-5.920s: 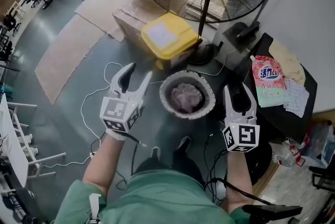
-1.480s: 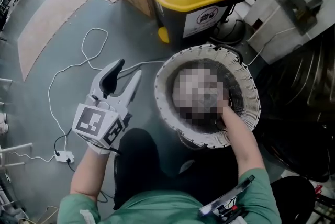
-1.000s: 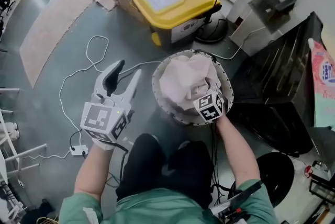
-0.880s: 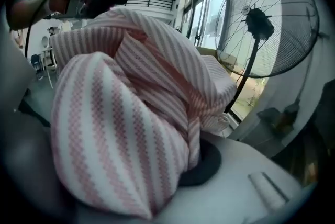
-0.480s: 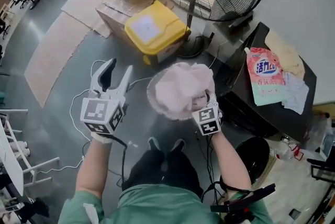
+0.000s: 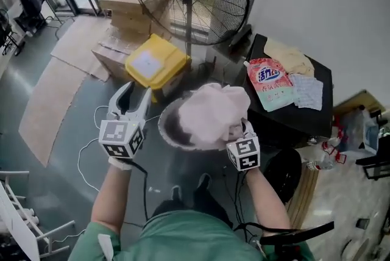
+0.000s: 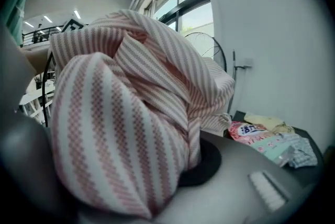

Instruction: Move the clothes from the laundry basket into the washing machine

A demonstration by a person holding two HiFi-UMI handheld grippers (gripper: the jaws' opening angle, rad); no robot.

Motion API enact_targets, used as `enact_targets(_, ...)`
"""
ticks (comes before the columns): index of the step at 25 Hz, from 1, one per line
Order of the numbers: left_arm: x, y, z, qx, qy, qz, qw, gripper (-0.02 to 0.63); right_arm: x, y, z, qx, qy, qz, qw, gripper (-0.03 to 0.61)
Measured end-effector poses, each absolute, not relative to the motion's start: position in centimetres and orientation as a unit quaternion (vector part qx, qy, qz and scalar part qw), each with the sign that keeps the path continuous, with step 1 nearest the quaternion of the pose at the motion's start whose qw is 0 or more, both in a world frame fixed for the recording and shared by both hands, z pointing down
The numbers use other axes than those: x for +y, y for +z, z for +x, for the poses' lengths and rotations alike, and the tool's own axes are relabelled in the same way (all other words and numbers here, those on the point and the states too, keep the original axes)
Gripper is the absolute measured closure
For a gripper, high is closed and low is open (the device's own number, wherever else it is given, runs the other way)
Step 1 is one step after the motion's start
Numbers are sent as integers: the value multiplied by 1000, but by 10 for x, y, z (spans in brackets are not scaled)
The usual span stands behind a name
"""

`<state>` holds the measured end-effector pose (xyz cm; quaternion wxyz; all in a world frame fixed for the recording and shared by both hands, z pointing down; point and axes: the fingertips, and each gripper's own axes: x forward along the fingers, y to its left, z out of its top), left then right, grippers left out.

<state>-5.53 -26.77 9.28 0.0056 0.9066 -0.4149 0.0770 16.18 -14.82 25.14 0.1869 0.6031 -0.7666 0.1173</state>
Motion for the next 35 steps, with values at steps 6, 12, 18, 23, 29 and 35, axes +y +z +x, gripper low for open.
enact_targets(6,-245,88,-33,-348,64,935,8,411,-88,205,200,-703,107,686,157,472)
enact_targets(12,-206,85,0,-271,55,961,3,411,-12,186,227,-631,101,754,151,472)
enact_targets(18,-165,89,33,-201,52,978,4,411,73,189,246,-556,125,812,129,472)
enact_targets(23,-144,89,60,-172,55,984,0,411,125,194,266,-509,138,842,112,472)
enact_targets(29,-117,96,90,-152,70,986,-7,411,171,212,297,-471,150,864,97,472)
enact_targets(35,-104,112,114,-151,85,985,-4,411,193,227,331,-457,150,872,95,472)
